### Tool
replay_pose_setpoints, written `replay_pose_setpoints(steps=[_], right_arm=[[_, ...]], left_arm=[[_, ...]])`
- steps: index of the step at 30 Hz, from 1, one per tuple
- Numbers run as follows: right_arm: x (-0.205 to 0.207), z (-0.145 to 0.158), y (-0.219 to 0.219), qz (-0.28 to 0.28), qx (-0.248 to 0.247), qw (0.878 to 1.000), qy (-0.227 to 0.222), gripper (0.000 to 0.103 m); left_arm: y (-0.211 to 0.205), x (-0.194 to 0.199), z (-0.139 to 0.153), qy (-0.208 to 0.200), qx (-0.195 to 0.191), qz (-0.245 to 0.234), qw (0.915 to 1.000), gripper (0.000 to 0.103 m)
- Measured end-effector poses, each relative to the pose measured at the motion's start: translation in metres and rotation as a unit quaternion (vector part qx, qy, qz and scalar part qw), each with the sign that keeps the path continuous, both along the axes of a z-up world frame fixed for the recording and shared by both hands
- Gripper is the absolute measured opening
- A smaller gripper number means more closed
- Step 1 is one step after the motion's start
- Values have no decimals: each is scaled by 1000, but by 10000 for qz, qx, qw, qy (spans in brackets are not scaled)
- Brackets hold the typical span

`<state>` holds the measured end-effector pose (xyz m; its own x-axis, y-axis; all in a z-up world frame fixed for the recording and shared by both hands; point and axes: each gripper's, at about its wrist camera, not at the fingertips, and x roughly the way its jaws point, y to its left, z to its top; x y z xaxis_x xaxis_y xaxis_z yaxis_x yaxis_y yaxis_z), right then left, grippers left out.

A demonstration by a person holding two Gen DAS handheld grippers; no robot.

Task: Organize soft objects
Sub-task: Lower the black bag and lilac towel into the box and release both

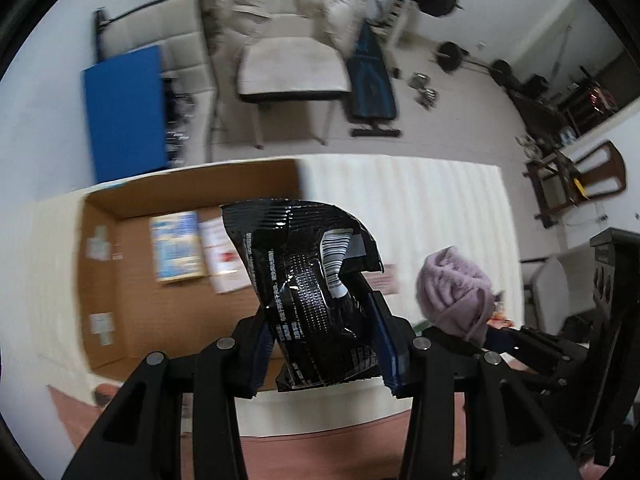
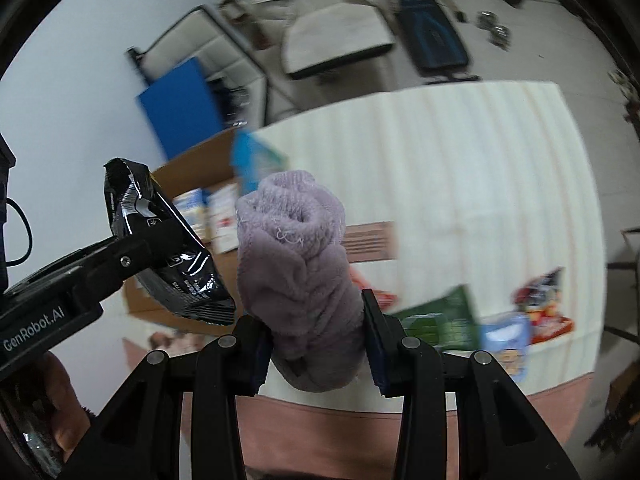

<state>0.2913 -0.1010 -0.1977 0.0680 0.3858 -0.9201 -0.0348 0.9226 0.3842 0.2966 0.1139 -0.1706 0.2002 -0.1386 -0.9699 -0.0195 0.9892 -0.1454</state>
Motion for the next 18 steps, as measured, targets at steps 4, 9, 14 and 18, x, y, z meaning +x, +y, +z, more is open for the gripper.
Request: replay_pose_setpoints(steps=[4, 9, 14, 18], right_arm=[[11, -2, 66, 118, 80, 9999, 24, 42], [43, -35, 128, 161, -154, 9997, 123, 42], [70, -72, 170, 94, -506, 9983, 279, 42], [88, -99, 189, 22, -763, 9964, 362, 42]], left_arm=[[58, -3, -4, 16, 269, 276, 9993, 41], [128, 9, -37, 285, 518, 608, 9964, 41], [172, 34, -85, 714, 739, 719, 9921, 41], [191, 56, -127, 1037, 874, 685, 9884, 41]])
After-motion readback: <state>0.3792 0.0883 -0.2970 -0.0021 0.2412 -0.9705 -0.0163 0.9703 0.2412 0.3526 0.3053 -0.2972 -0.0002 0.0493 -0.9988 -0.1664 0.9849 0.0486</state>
